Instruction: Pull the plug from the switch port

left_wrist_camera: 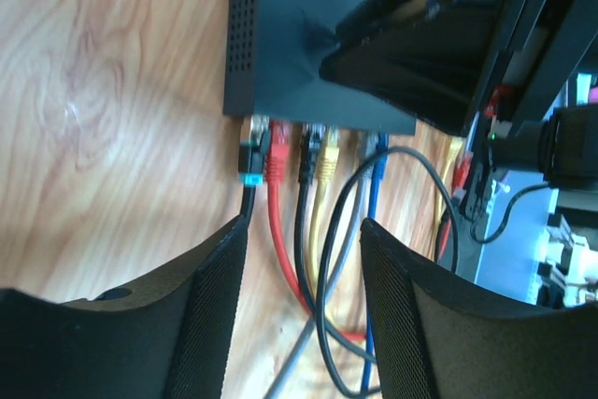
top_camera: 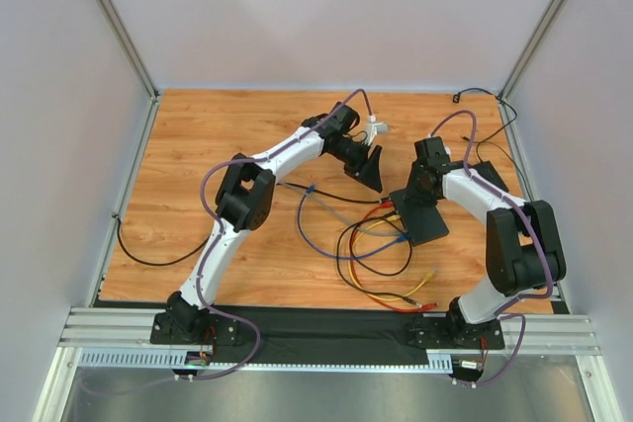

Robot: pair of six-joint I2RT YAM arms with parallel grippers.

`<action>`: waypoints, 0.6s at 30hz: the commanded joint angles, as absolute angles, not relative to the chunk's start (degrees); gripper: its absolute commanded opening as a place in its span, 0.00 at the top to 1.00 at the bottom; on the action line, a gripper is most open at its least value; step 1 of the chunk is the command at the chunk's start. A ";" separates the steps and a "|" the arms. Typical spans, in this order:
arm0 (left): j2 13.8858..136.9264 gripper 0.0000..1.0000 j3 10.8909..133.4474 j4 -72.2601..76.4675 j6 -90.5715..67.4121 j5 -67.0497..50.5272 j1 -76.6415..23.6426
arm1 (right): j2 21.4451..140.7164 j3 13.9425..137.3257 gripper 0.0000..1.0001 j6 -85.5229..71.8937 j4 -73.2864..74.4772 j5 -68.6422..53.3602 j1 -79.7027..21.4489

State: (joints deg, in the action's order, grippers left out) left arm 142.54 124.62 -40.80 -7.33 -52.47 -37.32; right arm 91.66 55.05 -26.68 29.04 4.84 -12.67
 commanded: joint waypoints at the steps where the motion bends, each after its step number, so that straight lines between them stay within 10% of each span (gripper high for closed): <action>1: 142.56 0.41 124.28 -30.78 -11.95 -54.23 -37.88 | 94.31 51.59 0.66 -26.10 31.20 3.51 -12.66; 18: 151.87 0.48 129.11 -25.75 -20.04 -54.58 -37.88 | 92.81 50.63 0.67 -26.10 32.08 2.46 -12.30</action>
State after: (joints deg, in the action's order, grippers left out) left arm 151.79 127.81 -27.11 -18.92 -54.33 -37.69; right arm 90.85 53.98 -26.46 27.94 4.01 -12.29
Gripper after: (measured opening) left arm 0.527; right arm 0.337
